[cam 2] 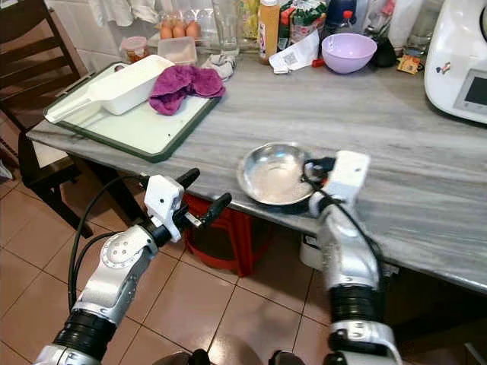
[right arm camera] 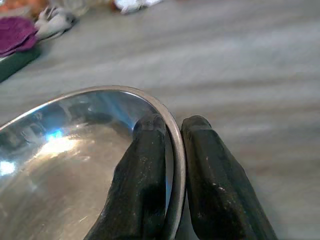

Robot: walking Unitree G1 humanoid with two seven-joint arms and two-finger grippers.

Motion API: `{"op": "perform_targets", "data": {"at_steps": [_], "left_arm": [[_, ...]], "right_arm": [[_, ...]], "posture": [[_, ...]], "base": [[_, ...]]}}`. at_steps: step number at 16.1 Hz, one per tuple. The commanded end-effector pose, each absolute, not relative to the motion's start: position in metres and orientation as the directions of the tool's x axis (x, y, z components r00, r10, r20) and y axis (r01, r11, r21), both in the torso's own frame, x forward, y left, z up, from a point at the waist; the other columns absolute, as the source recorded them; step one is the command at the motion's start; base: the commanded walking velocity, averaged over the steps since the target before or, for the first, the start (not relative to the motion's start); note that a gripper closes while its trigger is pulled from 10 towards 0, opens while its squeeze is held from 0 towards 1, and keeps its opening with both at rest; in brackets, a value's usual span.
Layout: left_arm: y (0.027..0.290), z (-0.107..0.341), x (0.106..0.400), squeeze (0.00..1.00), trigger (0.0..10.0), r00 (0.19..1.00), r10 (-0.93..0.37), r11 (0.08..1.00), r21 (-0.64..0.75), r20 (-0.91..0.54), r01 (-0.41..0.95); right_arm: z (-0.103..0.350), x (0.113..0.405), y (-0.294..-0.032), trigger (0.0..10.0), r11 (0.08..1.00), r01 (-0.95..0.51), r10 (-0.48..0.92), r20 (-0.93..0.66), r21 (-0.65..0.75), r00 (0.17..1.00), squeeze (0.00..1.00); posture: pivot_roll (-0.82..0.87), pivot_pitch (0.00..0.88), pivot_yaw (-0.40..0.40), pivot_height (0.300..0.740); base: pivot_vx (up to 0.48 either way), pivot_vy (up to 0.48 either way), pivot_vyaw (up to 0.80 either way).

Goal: Setting the table

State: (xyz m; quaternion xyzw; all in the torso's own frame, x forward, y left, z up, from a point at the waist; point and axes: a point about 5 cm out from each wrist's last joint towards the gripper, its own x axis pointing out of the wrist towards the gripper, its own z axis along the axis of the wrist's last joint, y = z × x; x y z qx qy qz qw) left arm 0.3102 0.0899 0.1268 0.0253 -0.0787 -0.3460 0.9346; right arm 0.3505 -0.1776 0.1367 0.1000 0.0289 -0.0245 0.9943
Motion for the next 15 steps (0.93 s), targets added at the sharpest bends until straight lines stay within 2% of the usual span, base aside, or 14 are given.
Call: {"op": "perform_targets", "data": {"at_steps": [1, 2, 3, 4, 5, 6, 8, 9, 10, 12, 13, 14, 15], "left_arm": [[0.094, 0.128, 0.313, 0.0, 10.0, 0.759, -0.639, 0.769, 0.118, 0.129, 0.628], [0.094, 0.128, 0.313, 0.0, 10.0, 0.76, -0.636, 0.771, 0.119, 0.13, 0.625], [0.094, 0.128, 0.312, 0.0, 10.0, 0.761, -0.636, 0.772, 0.119, 0.131, 0.624], [0.094, 0.128, 0.312, 0.0, 10.0, 0.761, -0.636, 0.772, 0.12, 0.131, 0.624], [0.094, 0.128, 0.312, 0.0, 10.0, 0.76, -0.636, 0.772, 0.12, 0.132, 0.625], [0.093, 0.128, 0.312, 0.0, 10.0, 0.759, -0.638, 0.77, 0.119, 0.132, 0.626], [0.092, 0.128, 0.311, 0.0, 10.0, 0.745, -0.654, 0.756, 0.117, 0.132, 0.644], [0.092, 0.129, 0.311, 0.0, 10.0, 0.735, -0.665, 0.747, 0.117, 0.131, 0.654], [0.091, 0.13, 0.309, 0.0, 10.0, 0.718, -0.683, 0.731, 0.109, 0.136, 0.674], [0.09, 0.129, 0.308, 0.0, 10.0, 0.696, -0.707, 0.707, 0.114, 0.122, 0.698], [0.091, 0.129, 0.308, 0.45, 10.0, 0.695, -0.709, 0.706, 0.116, 0.121, 0.699], [0.092, 0.128, 0.309, 0.99, 10.0, 0.703, -0.701, 0.713, 0.112, 0.117, 0.692], [0.093, 0.128, 0.31, 0.97, 9.4, 0.708, -0.696, 0.718, 0.101, 0.118, 0.689]], "right_arm": [[0.135, 0.35, -0.182, 10.0, 0.991, 0.071, -0.063, -0.071, 0.113, 0.996, 1.0], [0.138, 0.351, -0.187, 10.0, 0.994, 0.081, -0.083, -0.036, -0.068, 0.996, 0.95], [0.14, 0.35, -0.194, 10.0, 0.988, 0.105, -0.108, -0.017, -0.111, 0.994, 0.87], [0.141, 0.35, -0.196, 10.0, 0.986, 0.104, -0.107, -0.016, -0.133, 0.994, 0.57], [0.141, 0.349, -0.197, 10.0, 0.982, 0.096, -0.1, -0.017, -0.165, 0.995, 0.41], [0.143, 0.348, -0.198, 10.0, 0.964, 0.096, -0.097, 0.006, -0.247, 0.995, 0.33], [0.143, 0.347, -0.2, 10.0, 0.96, 0.142, -0.138, 0.036, -0.242, 0.99, 0.11], [0.147, 0.346, -0.205, 10.0, 0.953, 0.206, -0.195, 0.068, -0.223, 0.978, 0.03], [0.148, 0.345, -0.211, 10.0, 0.957, 0.252, -0.244, 0.072, -0.146, 0.967, 0.0], [0.144, 0.343, -0.218, 10.0, 0.952, 0.303, -0.302, 0.039, -0.036, 0.953, 0.0], [0.139, 0.343, -0.222, 10.0, 0.946, 0.324, -0.324, -0.001, 0.028, 0.946, 0.0], [0.137, 0.342, -0.224, 10.0, 0.942, 0.335, -0.335, -0.005, 0.035, 0.942, 0.0], [0.137, 0.341, -0.225, 10.0, 0.94, 0.339, -0.339, -0.005, 0.036, 0.941, 0.0]], "posture": [[-0.13, 0.118, 0.084, 0.74], [-0.13, 0.118, 0.084, 0.74], [-0.13, 0.118, 0.082, 0.74], [-0.13, 0.118, 0.082, 0.74], [-0.13, 0.118, 0.082, 0.74], [-0.13, 0.118, 0.084, 0.74], [-0.13, 0.119, 0.083, 0.74], [-0.13, 0.119, 0.083, 0.74], [-0.13, 0.119, 0.085, 0.74], [-0.13, 0.118, 0.086, 0.74], [-0.13, 0.118, 0.086, 0.74], [-0.13, 0.119, 0.088, 0.74], [-0.13, 0.119, 0.088, 0.74]], "base": [[0.0, 0.0, 0.0], [0.0, 0.0, 0.0], [0.0, 0.0, 0.0], [0.0, 0.0, 0.0], [0.0, 0.0, 0.0], [0.0, 0.0, 0.0], [0.0, 0.0, 0.0], [0.0, 0.0, 0.0], [0.0, 0.0, 0.0], [0.0, 0.0, 0.0], [0.0, 0.0, 0.0], [0.0, 0.0, 0.0], [0.0, 0.0, 0.0]]}}
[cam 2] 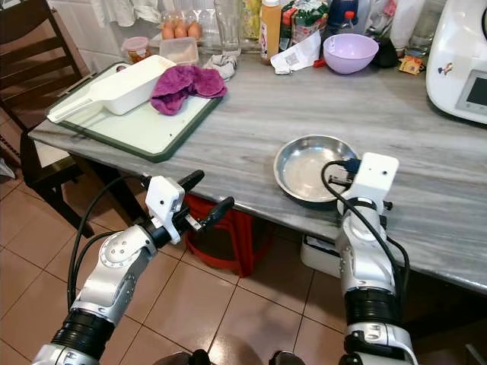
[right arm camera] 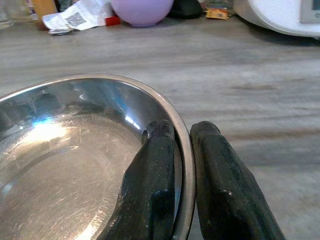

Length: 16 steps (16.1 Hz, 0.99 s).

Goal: Setting the table

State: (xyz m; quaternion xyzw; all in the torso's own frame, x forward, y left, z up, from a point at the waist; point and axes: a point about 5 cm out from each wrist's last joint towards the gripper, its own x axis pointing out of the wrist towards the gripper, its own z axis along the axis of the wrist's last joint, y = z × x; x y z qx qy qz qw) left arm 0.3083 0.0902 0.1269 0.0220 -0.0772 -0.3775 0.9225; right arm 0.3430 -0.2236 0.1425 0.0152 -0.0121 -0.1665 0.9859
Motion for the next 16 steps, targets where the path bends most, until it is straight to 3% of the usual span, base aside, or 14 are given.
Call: {"op": "perform_targets", "data": {"at_steps": [1, 10, 11, 12, 13, 14, 15, 16], "left_arm": [[0.0941, 0.1289, 0.3103, 0.0, 0.0, 0.706, -0.696, 0.718, 0.097, 0.129, 0.69], [0.0945, 0.1297, 0.3079, 0.0, 0.0, 0.698, -0.702, 0.712, 0.109, 0.146, 0.693], [0.094, 0.1285, 0.3075, 0.0, 10.0, 0.698, -0.703, 0.711, 0.117, 0.136, 0.693], [0.0929, 0.1273, 0.3069, 1.0, 10.0, 0.692, -0.709, 0.705, 0.085, 0.136, 0.704], [0.0903, 0.1263, 0.3042, 1.0, 10.0, 0.663, -0.737, 0.674, 0.071, 0.129, 0.735], [0.0891, 0.1256, 0.3025, 1.0, 10.0, 0.65, -0.75, 0.66, 0.077, 0.122, 0.748], [0.0888, 0.1247, 0.302, 1.0, 10.0, 0.651, -0.75, 0.661, 0.082, 0.12, 0.746], [0.0888, 0.1242, 0.302, 1.0, 10.0, 0.654, -0.747, 0.664, 0.082, 0.119, 0.743]], "right_arm": [[0.1357, 0.3405, -0.2259, 10.0, 0.938, 0.344, -0.344, -0.011, 0.048, 0.939, 0.0], [0.1315, 0.3369, -0.2294, 10.0, 0.927, 0.365, -0.364, -0.032, 0.081, 0.931, 0.0], [0.1304, 0.336, -0.2289, 10.0, 0.926, 0.368, -0.366, -0.037, 0.085, 0.93, 0.0], [0.1299, 0.3355, -0.2294, 10.0, 0.921, 0.377, -0.375, -0.04, 0.095, 0.926, 0.0], [0.1284, 0.3349, -0.2299, 10.0, 0.912, 0.386, -0.382, -0.053, 0.138, 0.922, 0.0], [0.1282, 0.3348, -0.23, 10.0, 0.907, 0.387, -0.384, -0.056, 0.165, 0.922, 0.16], [0.1288, 0.3349, -0.2301, 10.0, 0.908, 0.385, -0.382, -0.053, 0.167, 0.923, 1.0], [0.1289, 0.335, -0.2301, 10.0, 0.908, 0.384, -0.381, -0.051, 0.166, 0.923, 1.0]], "posture": [[-0.13, 0.119, 0.088, 0.74], [-0.13, 0.119, 0.088, 0.74], [-0.13, 0.117, 0.09, 0.74], [-0.13, 0.117, 0.09, 0.74], [-0.13, 0.119, 0.09, 0.74], [-0.13, 0.12, 0.091, 0.74], [-0.13, 0.12, 0.091, 0.74], [-0.13, 0.12, 0.091, 0.74]], "base": [[0.0, 0.0, 0.0], [0.0, 0.0, 0.0], [0.0, 0.0, 0.0], [0.0, 0.0, 0.0], [0.0, 0.0, 0.0], [0.0, 0.0, 0.0], [0.0, 0.0, 0.0], [0.0, 0.0, 0.0]]}}
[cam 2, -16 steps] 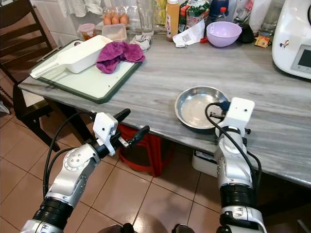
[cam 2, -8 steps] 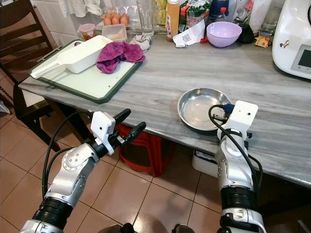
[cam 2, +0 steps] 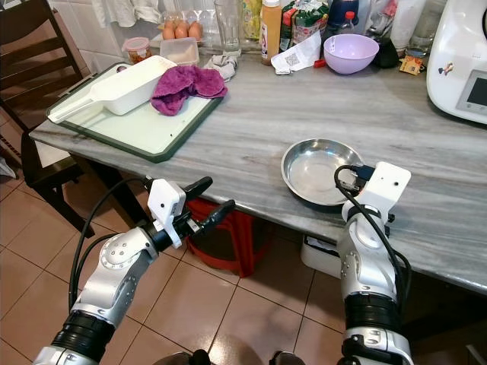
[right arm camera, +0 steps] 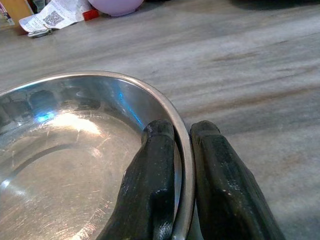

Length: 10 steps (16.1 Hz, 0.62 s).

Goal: Setting the table

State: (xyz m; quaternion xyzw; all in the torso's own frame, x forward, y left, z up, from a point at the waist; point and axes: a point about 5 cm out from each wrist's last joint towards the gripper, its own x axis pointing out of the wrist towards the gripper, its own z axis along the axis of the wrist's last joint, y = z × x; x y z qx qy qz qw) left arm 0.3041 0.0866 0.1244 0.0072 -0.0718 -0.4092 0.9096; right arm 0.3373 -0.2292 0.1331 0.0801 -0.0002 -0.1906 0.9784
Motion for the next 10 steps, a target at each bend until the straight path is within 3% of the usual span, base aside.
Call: {"op": "perform_targets", "data": {"at_steps": [1, 10], "left_arm": [[0.0887, 0.1243, 0.3018, 1.0, 10.0, 0.654, -0.747, 0.664, 0.082, 0.12, 0.743], [0.086, 0.1262, 0.299, 1.0, 10.0, 0.639, -0.76, 0.649, 0.087, 0.123, 0.756]], "right_arm": [[0.1292, 0.3351, -0.2299, 10.0, 0.908, 0.383, -0.38, -0.051, 0.171, 0.923, 1.0], [0.134, 0.3402, -0.2267, 10.0, 0.906, 0.352, -0.351, -0.049, 0.236, 0.935, 1.0]], "posture": [[-0.13, 0.12, 0.091, 0.74], [-0.13, 0.118, 0.089, 0.74]], "base": [[0.0, 0.0, 0.0], [0.0, 0.0, 0.0]]}}
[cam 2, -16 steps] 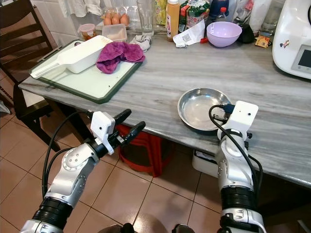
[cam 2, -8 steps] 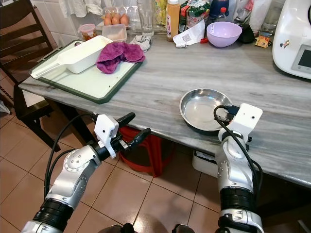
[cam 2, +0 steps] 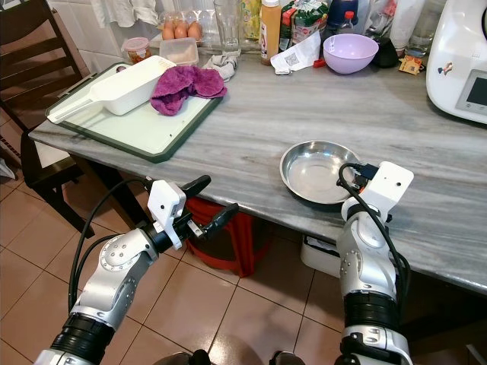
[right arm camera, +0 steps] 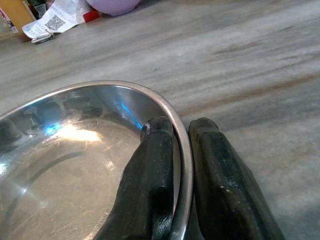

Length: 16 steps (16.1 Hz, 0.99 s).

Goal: Setting the table

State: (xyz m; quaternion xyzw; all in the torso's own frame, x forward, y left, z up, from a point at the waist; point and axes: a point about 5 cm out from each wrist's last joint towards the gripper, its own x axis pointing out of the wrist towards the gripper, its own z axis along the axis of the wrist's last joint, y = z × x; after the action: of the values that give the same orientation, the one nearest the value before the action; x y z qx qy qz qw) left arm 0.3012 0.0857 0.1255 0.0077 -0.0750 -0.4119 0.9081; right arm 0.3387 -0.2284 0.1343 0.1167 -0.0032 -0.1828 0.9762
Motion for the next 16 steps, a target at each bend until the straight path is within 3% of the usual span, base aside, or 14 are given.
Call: {"op": "perform_targets", "data": {"at_steps": [1, 2, 3, 16], "left_arm": [[0.0872, 0.1249, 0.2995, 1.0, 10.0, 0.652, -0.75, 0.661, 0.099, 0.112, 0.743], [0.0891, 0.1252, 0.3016, 1.0, 0.0, 0.663, -0.74, 0.673, 0.115, 0.116, 0.731], [0.09, 0.1255, 0.303, 0.0, 0.0, 0.667, -0.736, 0.677, 0.118, 0.114, 0.727], [0.0876, 0.123, 0.2994, 0.0, 0.0, 0.632, -0.768, 0.64, 0.138, 0.101, 0.756]], "right_arm": [[0.1338, 0.3399, -0.2272, 10.0, 0.904, 0.357, -0.356, -0.051, 0.233, 0.933, 1.0], [0.1325, 0.3394, -0.2283, 10.0, 0.904, 0.365, -0.361, -0.06, 0.222, 0.931, 0.09], [0.1319, 0.339, -0.2291, 10.0, 0.903, 0.369, -0.365, -0.062, 0.22, 0.929, 0.0], [0.1307, 0.3381, -0.2306, 10.0, 0.898, 0.38, -0.373, -0.073, 0.223, 0.925, 0.0]], "posture": [[-0.13, 0.118, 0.089, 0.74], [-0.13, 0.118, 0.089, 0.74], [-0.13, 0.118, 0.089, 0.74], [-0.13, 0.119, 0.096, 0.74]], "base": [[0.0, 0.0, 0.0], [0.0, 0.0, 0.0], [0.0, 0.0, 0.0], [0.0, 0.0, 0.0]]}}
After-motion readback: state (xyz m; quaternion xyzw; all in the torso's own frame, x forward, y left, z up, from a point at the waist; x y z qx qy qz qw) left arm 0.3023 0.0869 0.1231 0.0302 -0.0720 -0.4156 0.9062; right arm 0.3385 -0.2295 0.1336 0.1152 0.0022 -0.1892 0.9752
